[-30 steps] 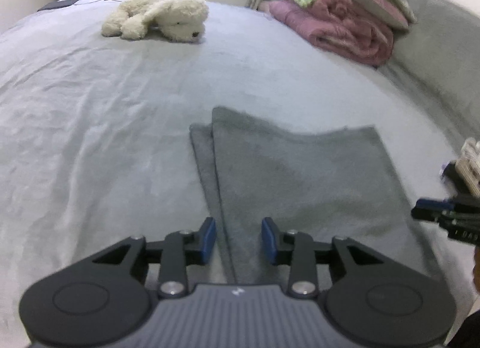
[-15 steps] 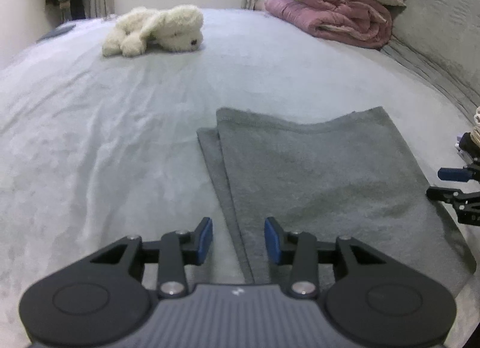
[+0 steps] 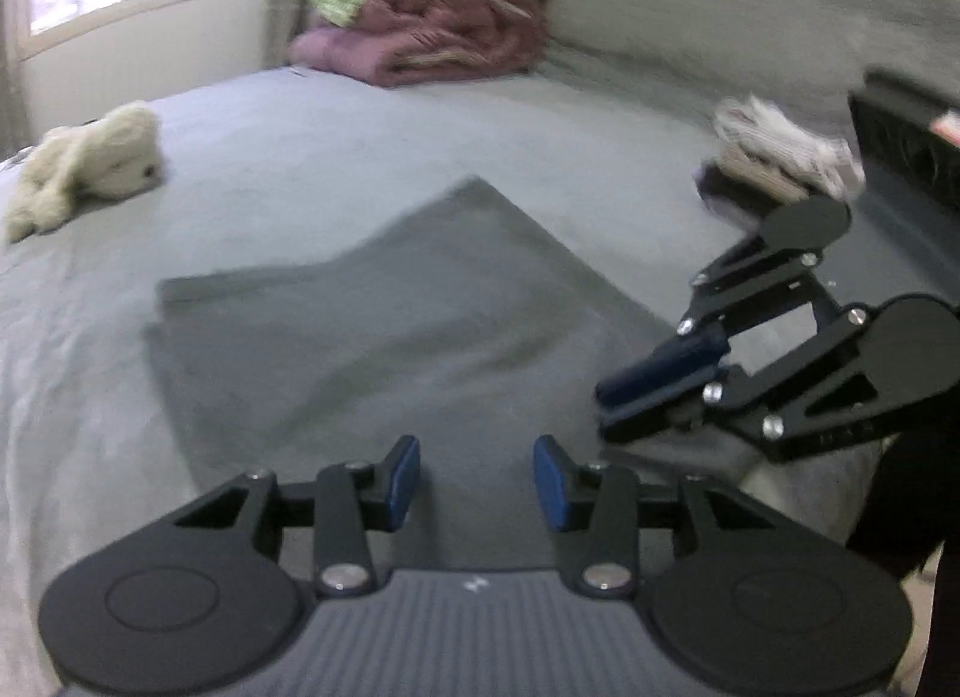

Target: Fold clothes

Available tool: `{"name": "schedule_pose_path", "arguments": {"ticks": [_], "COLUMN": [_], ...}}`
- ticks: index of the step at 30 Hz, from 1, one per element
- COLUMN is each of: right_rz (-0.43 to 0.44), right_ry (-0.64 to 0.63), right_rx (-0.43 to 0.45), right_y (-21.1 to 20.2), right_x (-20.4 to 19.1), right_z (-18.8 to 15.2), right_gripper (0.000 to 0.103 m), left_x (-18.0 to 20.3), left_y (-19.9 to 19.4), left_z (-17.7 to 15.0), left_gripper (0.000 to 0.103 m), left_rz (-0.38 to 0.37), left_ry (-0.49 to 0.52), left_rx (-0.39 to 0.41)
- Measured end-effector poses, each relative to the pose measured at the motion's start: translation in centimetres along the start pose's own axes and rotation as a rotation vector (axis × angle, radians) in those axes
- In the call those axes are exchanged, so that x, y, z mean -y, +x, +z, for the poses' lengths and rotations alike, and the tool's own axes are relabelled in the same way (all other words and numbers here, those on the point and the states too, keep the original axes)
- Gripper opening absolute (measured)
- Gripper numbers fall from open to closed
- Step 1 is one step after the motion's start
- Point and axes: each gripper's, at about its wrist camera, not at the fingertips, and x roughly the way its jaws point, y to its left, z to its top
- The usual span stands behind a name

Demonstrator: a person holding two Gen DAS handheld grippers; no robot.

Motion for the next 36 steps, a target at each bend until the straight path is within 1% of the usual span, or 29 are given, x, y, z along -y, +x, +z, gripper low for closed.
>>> {"name": "schedule_pose_path", "arguments": {"ticks": [1,3,6,7,10,12,13,15,16,17,20,22,24,26,29,33,36], "right_rz": [-0.007,-0.021,-0.031,-0.031,-0.042,-0.072,-0.087,-0.115,-0.126,-0.135,-0.143,-0.147,-0.135,-0.132,-0.144,-0.178,-0.2], "right_ry": [-0.003,-0.006,0.012,0.02,0.049,0.065,0.079,0.104,0.114,0.12,0.11,0.138,0.16,0.151,0.13,0.155,0.162], "right_rx": [-0.029,-0.081,-0.097,-0.097,-0.042,0.014,0.019,-0.021,-0.044,-0.062,-0.05,-0.028,-0.003,-0.008,-0.037,-0.037,-0.047], "right_y": [0.7,2.1,2.9,2.8,2.1,1.6,1.6,2.7,3.4,4.0,3.7,3.6,3.4,4.0,5.4,5.5,5.8], "right_x": [-0.2,-0.6,-0.5,-0.4,-0.3,-0.1,0.2,0.7,0.9,1.0,0.8,1.1,1.3,1.2,1.0,1.5,2.0], "right_z": [-0.1,-0.4,-0.2,0.1,0.5,0.4,0.5,0.2,0.1,0.0,0.7,0.7,0.7,0.9,1.2,1.9,2.0], "right_gripper": [0.011,0.007,0.007,0.007,0.007,0.008,0.009,0.009,0.007,0.007,0.007,0.008,0.011,0.014,0.014,0.013,0.012], "left_x": [0.4,0.4,0.8,0.7,0.3,0.0,0.1,0.0,0.0,0.1,0.4,-0.1,-0.5,-0.4,-0.5,-0.7,-0.9], "left_y": [0.2,1.3,1.4,1.3,0.8,0.3,0.1,0.4,0.7,1.1,1.0,0.4,0.1,0.3,1.0,2.3,2.6], "left_z": [-0.2,-0.7,-0.5,-0.5,-0.4,0.0,0.1,0.3,0.2,0.0,-0.1,0.3,0.7,1.0,1.5,1.7,1.9], "left_gripper": [0.043,0.043,0.043,0.043,0.044,0.044,0.044,0.044,0.044,0.044,0.045,0.045,0.045,0.045,0.045,0.048,0.05], "left_rz": [-0.012,0.01,0.028,0.025,0.009,0.001,0.002,0.013,0.019,0.028,0.039,0.018,0.013,0.033,0.072,0.126,0.13], "left_ry": [0.017,0.015,0.034,0.025,0.004,-0.016,-0.021,-0.017,-0.016,-0.015,0.006,-0.036,-0.059,-0.063,-0.068,-0.075,-0.083], "left_rx": [-0.012,-0.046,-0.052,-0.05,-0.039,-0.02,-0.006,-0.007,-0.026,-0.042,-0.046,-0.032,-0.003,0.006,-0.004,-0.029,-0.033]}}
